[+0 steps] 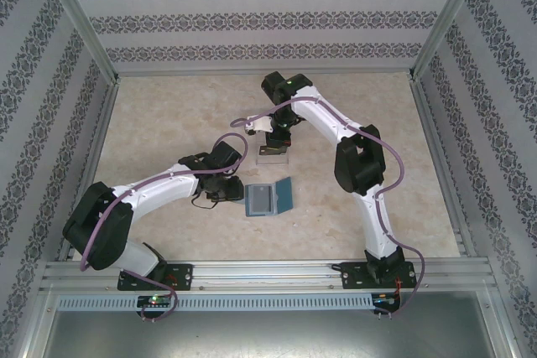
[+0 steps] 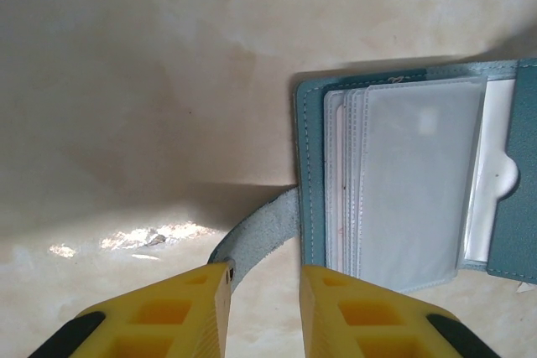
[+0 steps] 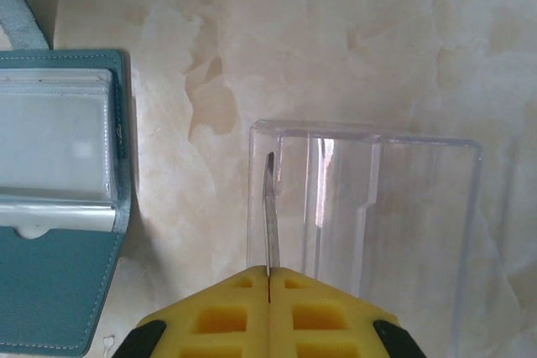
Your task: Take the credit cards out of the card holder
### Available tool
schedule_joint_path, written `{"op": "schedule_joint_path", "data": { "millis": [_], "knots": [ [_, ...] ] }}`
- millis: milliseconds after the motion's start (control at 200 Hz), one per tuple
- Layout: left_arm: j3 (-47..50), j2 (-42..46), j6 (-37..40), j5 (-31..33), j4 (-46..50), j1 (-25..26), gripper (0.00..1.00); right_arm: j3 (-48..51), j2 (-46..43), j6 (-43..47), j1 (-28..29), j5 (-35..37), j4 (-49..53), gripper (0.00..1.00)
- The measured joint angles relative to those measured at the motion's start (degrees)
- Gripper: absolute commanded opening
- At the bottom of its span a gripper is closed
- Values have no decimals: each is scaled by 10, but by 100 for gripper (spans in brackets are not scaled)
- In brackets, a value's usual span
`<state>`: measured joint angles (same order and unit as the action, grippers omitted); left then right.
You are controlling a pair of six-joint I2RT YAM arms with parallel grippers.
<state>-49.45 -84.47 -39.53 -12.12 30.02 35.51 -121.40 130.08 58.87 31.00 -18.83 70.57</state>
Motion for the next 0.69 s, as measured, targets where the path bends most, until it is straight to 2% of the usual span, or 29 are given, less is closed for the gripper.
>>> {"op": "schedule_joint_path", "data": {
  "millis": [695],
  "knots": [
    [0,0,0,0,0,0,28,-35,21,-35,-5,-10,18,0]
  ]
}}
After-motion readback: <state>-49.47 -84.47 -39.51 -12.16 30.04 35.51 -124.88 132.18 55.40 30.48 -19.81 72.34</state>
